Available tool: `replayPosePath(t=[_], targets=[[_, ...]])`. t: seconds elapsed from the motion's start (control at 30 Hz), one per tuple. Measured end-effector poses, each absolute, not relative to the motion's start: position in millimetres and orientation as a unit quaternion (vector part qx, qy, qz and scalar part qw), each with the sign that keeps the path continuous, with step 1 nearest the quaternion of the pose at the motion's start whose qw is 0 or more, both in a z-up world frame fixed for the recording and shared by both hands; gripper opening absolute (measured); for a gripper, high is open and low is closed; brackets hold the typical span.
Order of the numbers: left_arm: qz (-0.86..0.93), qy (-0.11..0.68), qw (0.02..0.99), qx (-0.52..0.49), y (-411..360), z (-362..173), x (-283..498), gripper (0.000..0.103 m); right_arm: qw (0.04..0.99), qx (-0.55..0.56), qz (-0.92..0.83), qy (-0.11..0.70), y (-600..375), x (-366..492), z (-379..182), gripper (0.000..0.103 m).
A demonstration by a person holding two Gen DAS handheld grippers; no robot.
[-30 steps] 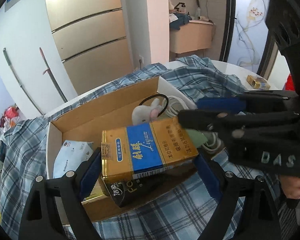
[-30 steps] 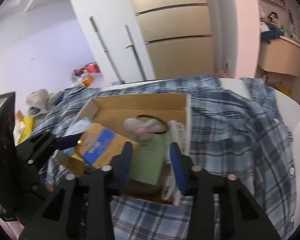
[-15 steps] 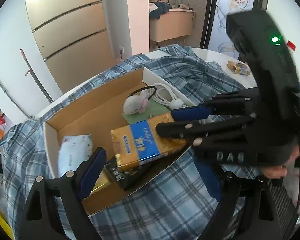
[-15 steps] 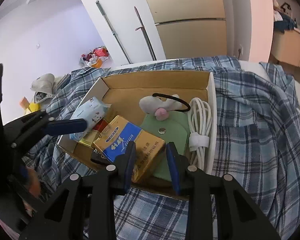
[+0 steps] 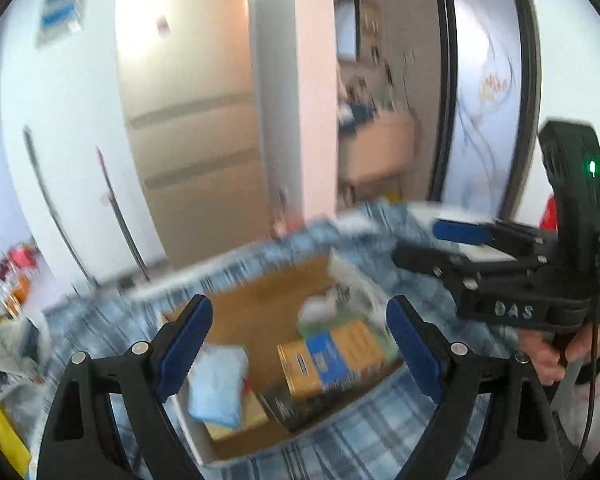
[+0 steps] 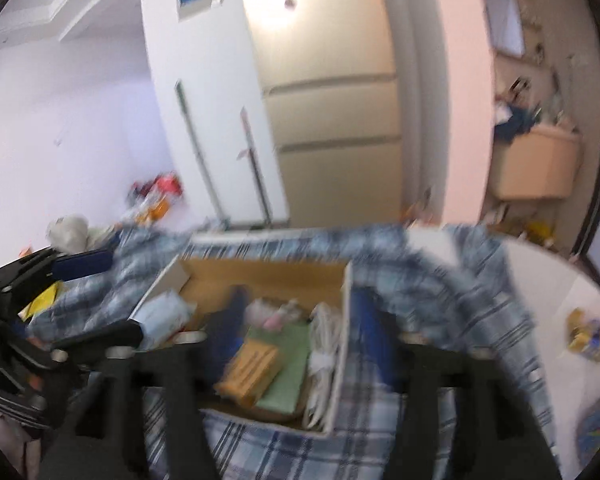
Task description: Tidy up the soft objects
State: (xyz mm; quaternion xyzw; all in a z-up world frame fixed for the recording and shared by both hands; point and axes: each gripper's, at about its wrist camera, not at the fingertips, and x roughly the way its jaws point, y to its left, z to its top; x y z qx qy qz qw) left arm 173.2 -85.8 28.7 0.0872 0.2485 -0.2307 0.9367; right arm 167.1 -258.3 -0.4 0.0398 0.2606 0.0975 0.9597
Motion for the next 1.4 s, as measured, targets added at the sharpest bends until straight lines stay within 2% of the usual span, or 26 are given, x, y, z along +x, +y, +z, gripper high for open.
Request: replayPosePath(t=[0.13,0.27,0.3,0.33,0.43,0.5,0.57,0.77,1.0,1.23,1.4], targets=[[-0.199,0.185,0.959,0.077,-79,58,149,0.091,0.971,0.002,0.077,0.227,-256,152,25,0.071],[-0.163,0.137,0.974,0.079,-69,84,123,0.092,0.979,0.011,0.075,0.188,-257,134,53,0.076],[-0.159,0.13,0.976,0.073,-67,91,116,0.095,0.981,0.011,0.078,0.176,-256,127,62,0.079],[-0.154,0.125,0.978,0.062,-63,99,109,0.103,0.983,0.009,0.078,0.167,-254,123,67,0.08],[-0.14,0.094,0.985,0.038,-52,115,86,0.103,0.988,0.006,0.075,0.137,-248,101,87,0.086],[-0.122,0.069,0.989,0.04,-47,124,69,0.103,0.991,0.013,0.07,0.115,-247,86,96,0.097],[-0.107,0.051,0.992,0.041,-44,129,55,0.103,0.994,0.023,0.065,0.091,-249,73,103,0.103],[-0.083,0.019,0.996,0.027,-36,135,14,0.103,0.997,0.018,0.055,0.057,-249,41,115,0.103],[-0.075,-0.009,0.997,0.01,-21,119,-25,0.103,0.998,0.026,0.054,0.025,-251,5,103,0.103],[-0.065,-0.004,0.998,0.005,-13,68,-48,0.103,0.998,0.003,0.053,0.016,-237,-12,56,0.103],[-0.043,0.027,0.999,0.001,-9,34,-42,0.103,0.999,-0.006,0.048,0.017,-232,-17,32,0.103]])
